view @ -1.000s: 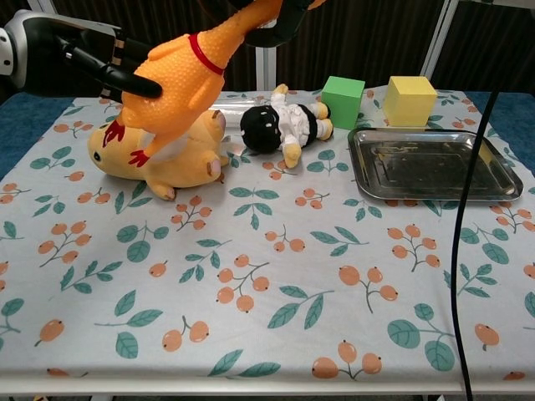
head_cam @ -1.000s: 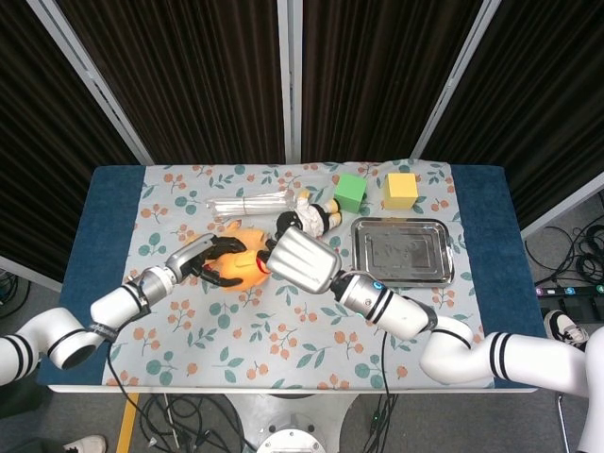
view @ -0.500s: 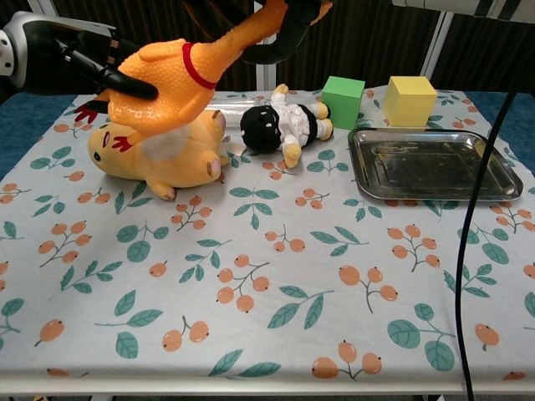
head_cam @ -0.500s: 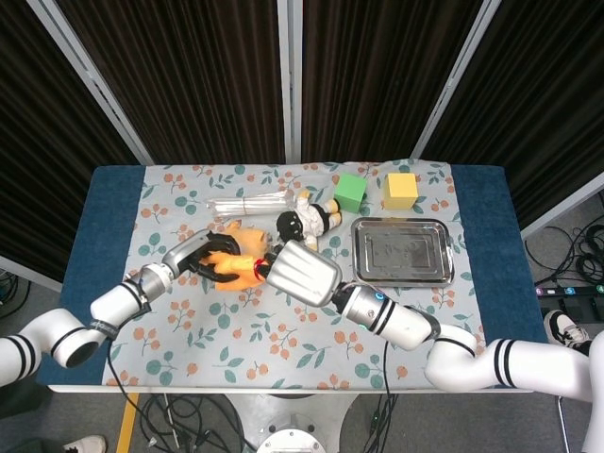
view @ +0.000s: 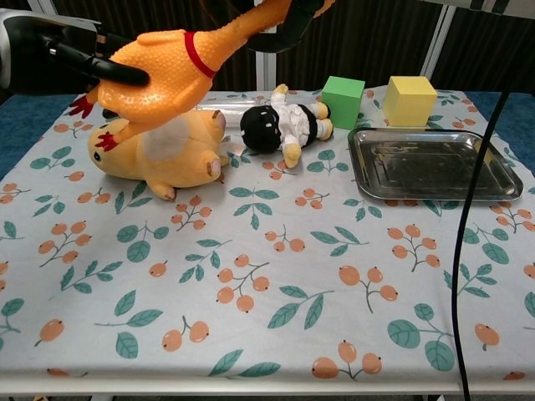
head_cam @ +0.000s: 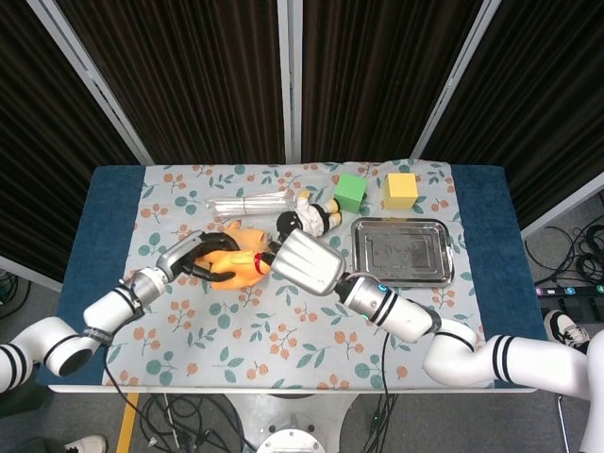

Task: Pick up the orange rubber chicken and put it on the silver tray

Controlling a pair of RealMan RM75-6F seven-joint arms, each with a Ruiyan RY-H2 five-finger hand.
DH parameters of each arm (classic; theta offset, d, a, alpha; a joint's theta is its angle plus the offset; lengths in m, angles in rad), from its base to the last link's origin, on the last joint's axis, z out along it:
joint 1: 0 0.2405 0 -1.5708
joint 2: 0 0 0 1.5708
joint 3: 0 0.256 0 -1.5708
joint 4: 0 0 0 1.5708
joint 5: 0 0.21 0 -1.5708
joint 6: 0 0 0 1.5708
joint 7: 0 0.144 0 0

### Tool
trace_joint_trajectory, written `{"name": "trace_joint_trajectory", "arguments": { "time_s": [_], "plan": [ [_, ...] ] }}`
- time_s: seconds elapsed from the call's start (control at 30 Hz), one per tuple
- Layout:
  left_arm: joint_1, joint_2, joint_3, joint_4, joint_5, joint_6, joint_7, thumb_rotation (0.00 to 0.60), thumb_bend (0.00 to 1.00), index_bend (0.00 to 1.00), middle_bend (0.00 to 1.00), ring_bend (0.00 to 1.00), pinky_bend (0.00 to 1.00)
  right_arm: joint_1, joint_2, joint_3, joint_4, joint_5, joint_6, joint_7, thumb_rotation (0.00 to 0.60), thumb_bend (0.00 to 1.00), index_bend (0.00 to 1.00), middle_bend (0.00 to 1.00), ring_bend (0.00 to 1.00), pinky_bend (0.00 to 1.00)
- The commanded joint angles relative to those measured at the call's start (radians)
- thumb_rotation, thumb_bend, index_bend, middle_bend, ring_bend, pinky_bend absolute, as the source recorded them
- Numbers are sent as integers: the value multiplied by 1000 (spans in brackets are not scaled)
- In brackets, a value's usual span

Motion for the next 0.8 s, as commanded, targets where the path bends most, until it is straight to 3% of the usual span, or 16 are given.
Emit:
{"name": "trace_joint_trajectory", "arguments": {
  "time_s": [0.03, 0.13, 0.4, 0.6, 0.8],
  "plan": [
    [37, 9, 3, -1, 33, 60, -48, 600, 190, 190, 180, 162, 289, -7, 4, -2, 5, -3, 7, 13, 600, 462, 834, 659, 666, 926],
    [59, 26, 14, -1, 57, 97, -50, 600, 158, 186, 122, 112, 241, -24, 17, -5, 0, -9, 26, 44, 600, 462, 834, 659, 666, 926],
    [110, 54, 35, 18, 86, 182, -53, 600, 138, 186, 117, 106, 232, -137, 90, -53, -22, -54, 141, 187, 600, 461, 834, 659, 666, 926],
    [157, 50, 39, 37, 58, 243, 47, 600, 134, 186, 117, 106, 232, -288, 170, -115, 9, -7, 216, 502, 600, 462, 835, 660, 667, 926],
    [171, 41, 41, 45, 28, 227, 68, 600, 116, 186, 117, 106, 232, -380, 193, -162, 133, 11, 214, 797, 600, 462, 836, 660, 667, 927]
  ]
}}
